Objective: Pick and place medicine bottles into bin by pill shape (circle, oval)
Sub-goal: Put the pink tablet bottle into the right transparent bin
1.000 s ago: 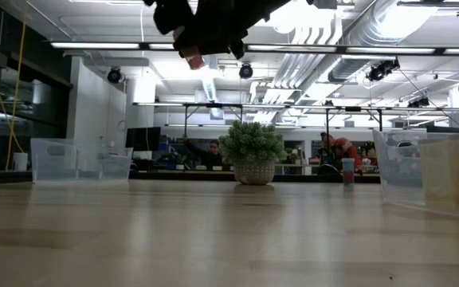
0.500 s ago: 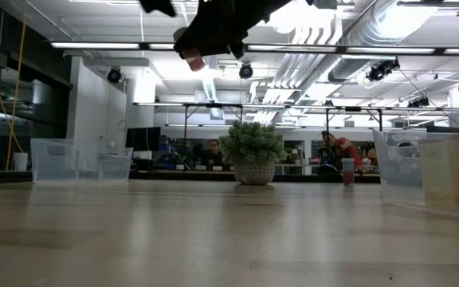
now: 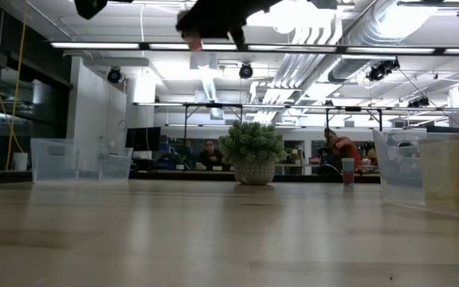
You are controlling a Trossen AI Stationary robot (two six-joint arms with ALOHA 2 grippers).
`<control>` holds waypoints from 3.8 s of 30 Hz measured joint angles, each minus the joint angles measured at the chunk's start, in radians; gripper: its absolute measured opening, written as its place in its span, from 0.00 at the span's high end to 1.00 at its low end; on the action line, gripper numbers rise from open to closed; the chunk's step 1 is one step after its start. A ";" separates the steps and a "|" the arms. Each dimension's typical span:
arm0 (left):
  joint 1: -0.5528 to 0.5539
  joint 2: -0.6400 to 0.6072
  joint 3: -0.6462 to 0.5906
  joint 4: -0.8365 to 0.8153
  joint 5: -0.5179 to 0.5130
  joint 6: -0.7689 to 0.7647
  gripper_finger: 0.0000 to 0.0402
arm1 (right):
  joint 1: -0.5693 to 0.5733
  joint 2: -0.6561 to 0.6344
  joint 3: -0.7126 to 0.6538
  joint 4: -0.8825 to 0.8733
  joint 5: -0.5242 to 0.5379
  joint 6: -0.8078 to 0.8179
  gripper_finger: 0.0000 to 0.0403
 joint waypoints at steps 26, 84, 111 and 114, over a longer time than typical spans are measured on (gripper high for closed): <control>-0.075 0.264 -0.361 1.048 -0.047 0.222 0.51 | -0.014 -0.088 0.000 0.210 -0.216 0.106 0.75; -0.075 0.263 -0.361 1.202 -0.087 0.332 0.77 | -0.014 -0.087 0.000 0.244 -0.249 0.102 0.75; -0.075 0.262 -0.360 1.038 -0.093 0.289 0.78 | -0.092 -0.251 0.000 -0.149 -0.247 0.105 0.45; -0.075 0.266 -0.360 0.947 -0.090 0.278 0.78 | -0.095 -0.290 0.001 -0.239 -0.248 0.096 0.45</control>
